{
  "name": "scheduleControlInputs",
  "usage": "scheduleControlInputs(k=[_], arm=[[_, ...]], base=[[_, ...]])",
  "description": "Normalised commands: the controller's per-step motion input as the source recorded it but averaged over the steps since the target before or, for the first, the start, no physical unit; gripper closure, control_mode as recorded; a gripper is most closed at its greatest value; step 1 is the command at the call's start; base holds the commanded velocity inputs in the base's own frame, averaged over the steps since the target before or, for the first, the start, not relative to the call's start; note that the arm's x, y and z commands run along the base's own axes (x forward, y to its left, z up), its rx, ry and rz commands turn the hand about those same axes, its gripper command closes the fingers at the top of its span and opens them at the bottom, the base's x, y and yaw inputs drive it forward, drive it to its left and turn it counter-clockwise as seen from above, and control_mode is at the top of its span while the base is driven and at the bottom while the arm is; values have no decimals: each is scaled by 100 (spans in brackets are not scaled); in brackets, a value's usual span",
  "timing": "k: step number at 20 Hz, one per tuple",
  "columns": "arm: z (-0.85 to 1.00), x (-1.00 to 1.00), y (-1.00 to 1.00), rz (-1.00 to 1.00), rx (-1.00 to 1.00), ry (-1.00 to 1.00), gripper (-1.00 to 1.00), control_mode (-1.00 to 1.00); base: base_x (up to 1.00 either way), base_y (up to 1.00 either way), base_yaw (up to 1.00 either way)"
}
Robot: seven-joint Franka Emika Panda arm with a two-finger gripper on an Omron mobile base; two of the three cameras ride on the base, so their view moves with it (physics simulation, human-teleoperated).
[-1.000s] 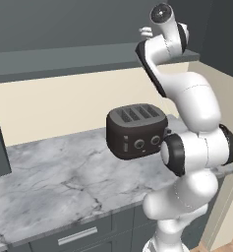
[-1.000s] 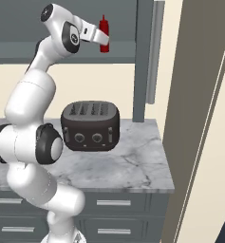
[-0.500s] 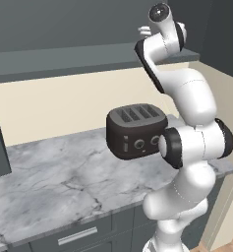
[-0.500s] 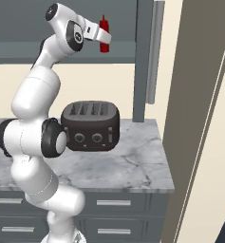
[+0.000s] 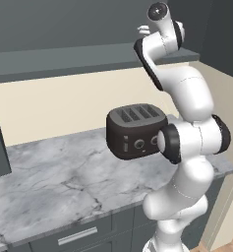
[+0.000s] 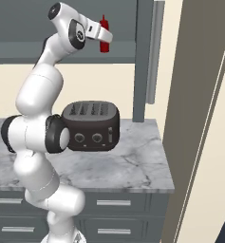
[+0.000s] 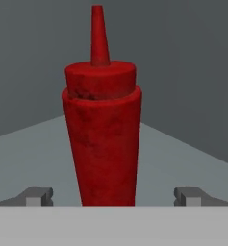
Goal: Take 2 condiments from the cabinet and move them on the counter near the stove.Make sure the condiments are lined up with each other, next to each other.
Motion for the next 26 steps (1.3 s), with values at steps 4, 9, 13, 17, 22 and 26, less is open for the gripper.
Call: scheduleControlInputs(k=[4,9,13,17,22,26], arm=[[0,10,0,0,0,0,-100,-100],[0,9,0,0,0,0,-100,-100],[0,8,0,0,0,0,-100,-100],[0,10,-3,0,0,0,-100,-100],[0,9,-4,0,0,0,-100,-100],[0,17,0,-1,0,3,-100,-100]], base=[[0,0,0],[0,0,0],[0,0,0],[0,0,0],[0,0,0],[0,0,0]])
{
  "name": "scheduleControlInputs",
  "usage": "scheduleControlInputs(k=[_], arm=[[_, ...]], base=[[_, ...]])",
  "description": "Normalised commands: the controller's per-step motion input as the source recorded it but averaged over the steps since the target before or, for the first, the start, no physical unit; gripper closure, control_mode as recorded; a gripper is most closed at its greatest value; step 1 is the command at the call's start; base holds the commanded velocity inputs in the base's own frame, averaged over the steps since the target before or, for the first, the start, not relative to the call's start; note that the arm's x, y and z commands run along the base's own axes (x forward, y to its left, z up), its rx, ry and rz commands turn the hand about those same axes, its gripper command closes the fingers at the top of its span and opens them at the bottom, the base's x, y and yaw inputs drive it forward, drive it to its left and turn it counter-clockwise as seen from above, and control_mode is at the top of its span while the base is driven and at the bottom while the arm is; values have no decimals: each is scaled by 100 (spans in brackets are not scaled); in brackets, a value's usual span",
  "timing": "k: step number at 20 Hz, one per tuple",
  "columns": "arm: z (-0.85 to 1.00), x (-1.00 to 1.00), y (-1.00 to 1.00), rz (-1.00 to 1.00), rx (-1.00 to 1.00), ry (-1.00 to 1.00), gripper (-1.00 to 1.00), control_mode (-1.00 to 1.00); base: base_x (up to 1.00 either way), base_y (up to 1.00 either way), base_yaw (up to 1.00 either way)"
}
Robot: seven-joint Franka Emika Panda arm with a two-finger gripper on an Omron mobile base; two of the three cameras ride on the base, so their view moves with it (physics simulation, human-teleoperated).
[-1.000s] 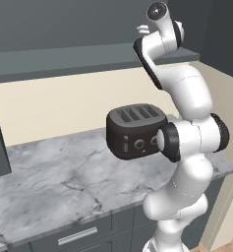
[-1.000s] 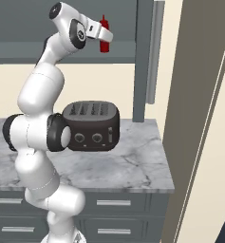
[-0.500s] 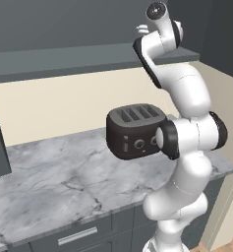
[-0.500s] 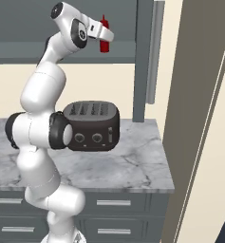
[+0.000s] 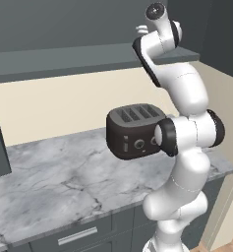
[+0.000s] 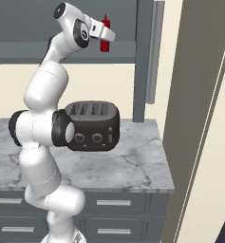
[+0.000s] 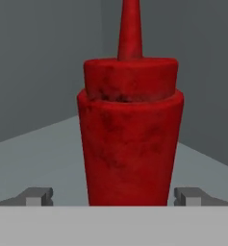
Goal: Take 2 condiments from the cabinet and move them on the counter near the stove.Make sure the condiments are lined up with each other, next to each other.
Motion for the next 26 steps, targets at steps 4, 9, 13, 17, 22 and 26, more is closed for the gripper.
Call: scheduleControlInputs(k=[4,9,13,17,22,26], arm=[[-1,12,0,0,0,0,-100,-100],[0,0,0,0,0,0,100,-100],[0,0,0,0,0,0,100,-100],[0,-2,0,0,0,0,100,-100],[0,-45,0,5,0,-17,100,-100],[-3,-62,0,8,-2,-31,100,-100]], base=[[0,0,0],[0,0,0],[0,0,0],[0,0,0],[0,0,0],[0,0,0]])
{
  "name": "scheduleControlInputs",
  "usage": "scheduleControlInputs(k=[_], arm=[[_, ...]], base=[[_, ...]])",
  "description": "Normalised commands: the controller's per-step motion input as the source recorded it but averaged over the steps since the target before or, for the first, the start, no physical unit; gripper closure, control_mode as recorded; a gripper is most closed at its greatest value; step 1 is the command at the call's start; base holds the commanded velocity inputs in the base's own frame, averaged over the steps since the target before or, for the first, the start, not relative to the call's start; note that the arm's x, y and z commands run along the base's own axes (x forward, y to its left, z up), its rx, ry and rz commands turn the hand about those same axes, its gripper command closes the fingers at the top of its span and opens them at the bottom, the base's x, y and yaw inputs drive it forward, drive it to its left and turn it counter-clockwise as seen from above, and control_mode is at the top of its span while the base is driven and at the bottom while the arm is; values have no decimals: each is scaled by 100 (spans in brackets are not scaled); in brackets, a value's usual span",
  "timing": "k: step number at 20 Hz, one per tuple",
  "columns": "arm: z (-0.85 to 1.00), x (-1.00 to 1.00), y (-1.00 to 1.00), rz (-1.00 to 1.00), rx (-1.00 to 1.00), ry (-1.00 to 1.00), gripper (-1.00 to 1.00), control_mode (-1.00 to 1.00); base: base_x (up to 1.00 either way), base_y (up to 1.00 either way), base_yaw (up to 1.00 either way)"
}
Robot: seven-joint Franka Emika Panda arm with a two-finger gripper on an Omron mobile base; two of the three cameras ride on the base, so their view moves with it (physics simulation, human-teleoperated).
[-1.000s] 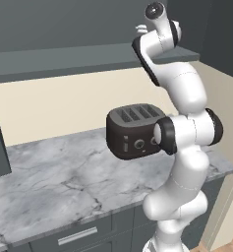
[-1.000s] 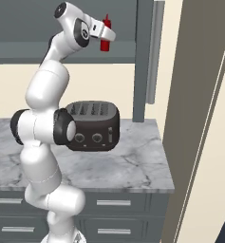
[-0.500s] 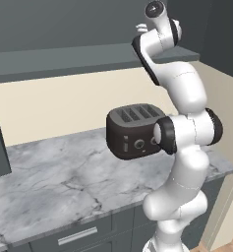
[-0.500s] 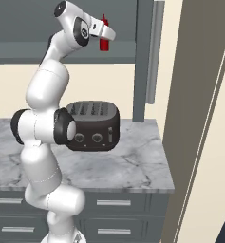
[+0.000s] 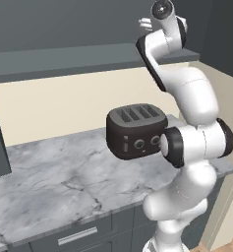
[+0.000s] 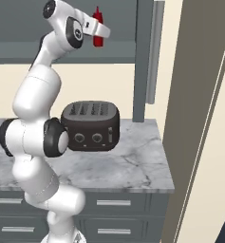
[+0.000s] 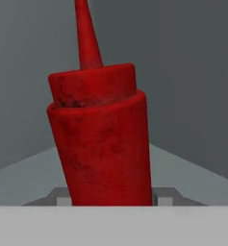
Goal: Take 2 condiments from the cabinet and move them on the counter near the stove.Make sure the condiments are lined up with each other, next to each other.
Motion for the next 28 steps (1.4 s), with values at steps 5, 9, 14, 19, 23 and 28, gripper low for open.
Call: scheduleControlInputs(k=[5,9,14,19,23,28], arm=[[0,-70,0,12,-3,-21,100,-100],[4,-84,0,23,-12,-2,100,-100],[19,-93,0,24,-17,0,100,-100],[22,-100,0,18,-3,0,100,-100],[6,-100,0,7,0,0,100,-100],[0,-92,14,2,-1,0,100,-100]], base=[[0,0,0],[0,0,0],[0,0,0],[0,0,0],[0,0,0],[0,0,0]])
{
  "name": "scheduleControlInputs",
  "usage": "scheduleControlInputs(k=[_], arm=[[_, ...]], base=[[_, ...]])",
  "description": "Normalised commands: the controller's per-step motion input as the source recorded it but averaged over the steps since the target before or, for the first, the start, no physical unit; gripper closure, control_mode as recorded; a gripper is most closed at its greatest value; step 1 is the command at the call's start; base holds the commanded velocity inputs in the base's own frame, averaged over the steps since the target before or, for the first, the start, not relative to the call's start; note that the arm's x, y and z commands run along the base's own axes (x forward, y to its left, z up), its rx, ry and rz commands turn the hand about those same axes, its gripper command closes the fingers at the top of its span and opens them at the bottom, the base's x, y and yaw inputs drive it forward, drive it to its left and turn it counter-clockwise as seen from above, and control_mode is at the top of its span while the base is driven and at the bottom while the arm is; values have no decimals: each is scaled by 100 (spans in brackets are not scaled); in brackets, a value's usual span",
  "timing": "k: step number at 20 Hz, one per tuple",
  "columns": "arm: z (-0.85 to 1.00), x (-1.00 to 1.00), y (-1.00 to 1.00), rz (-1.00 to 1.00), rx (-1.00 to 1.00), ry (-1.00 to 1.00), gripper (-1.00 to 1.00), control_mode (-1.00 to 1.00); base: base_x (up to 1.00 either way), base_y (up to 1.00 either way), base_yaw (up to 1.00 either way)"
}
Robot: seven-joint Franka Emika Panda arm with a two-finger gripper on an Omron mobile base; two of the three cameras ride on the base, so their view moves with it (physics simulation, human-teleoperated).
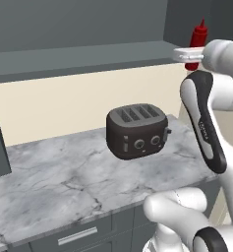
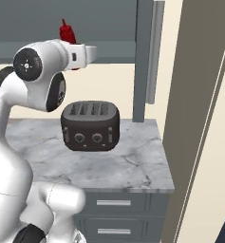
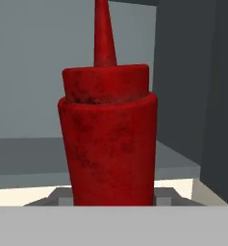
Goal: Take 2 condiments from the cabinet and move them on the counter near the stove.Make sure the condiments are lined up with each other, next to each other.
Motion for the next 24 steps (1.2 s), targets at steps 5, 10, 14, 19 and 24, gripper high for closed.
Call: scheduleControlInputs(k=[5,10,14,19,24], arm=[[0,-83,17,-2,0,1,100,-100],[-10,-75,8,0,0,8,100,-100],[-18,-66,7,0,0,9,100,-100],[-33,-46,17,0,0,4,100,-100],[-33,-11,8,0,0,0,100,-100]], base=[[0,0,0],[0,0,0],[0,0,0],[0,0,0],[0,0,0]])
